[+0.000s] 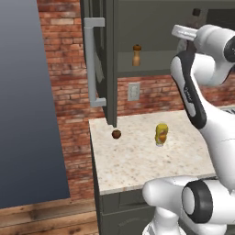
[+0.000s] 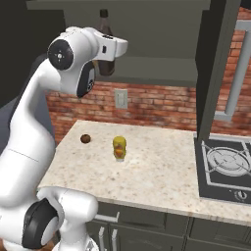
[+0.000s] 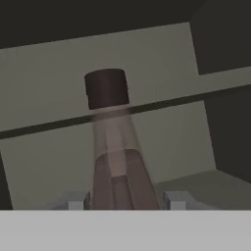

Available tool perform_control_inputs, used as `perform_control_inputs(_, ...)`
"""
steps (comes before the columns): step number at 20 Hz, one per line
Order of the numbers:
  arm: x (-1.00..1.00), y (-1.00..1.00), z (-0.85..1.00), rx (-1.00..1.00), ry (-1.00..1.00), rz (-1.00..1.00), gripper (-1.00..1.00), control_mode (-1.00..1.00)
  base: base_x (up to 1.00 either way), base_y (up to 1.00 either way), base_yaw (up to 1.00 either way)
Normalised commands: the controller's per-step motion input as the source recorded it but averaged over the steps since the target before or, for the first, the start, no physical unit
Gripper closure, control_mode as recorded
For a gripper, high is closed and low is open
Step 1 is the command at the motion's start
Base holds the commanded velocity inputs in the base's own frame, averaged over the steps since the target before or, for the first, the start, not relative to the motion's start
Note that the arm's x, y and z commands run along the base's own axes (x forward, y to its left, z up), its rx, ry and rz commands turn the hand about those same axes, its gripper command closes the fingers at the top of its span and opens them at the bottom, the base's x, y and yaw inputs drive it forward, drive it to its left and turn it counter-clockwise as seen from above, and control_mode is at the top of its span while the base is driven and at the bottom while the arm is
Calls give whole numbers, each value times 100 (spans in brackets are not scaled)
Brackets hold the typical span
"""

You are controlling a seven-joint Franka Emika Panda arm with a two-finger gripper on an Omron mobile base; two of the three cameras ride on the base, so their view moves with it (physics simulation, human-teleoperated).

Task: There are various items on the counter. Only move the condiments/shakers into the cabinet.

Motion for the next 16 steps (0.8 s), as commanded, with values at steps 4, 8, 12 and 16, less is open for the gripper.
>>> perform_control_inputs(4, 59, 0, 0, 1, 0, 0, 100, -100, 0, 0, 0)
perform_control_inputs(8, 41, 11, -5, 0, 0, 0, 100, -100, 0, 0, 0)
perform_control_inputs(12, 2, 45, -13, 0, 0, 0, 100, -100, 0, 0, 0)
perform_control_inputs(16, 4, 33, -4, 0, 0, 0, 100, -100, 0, 0, 0)
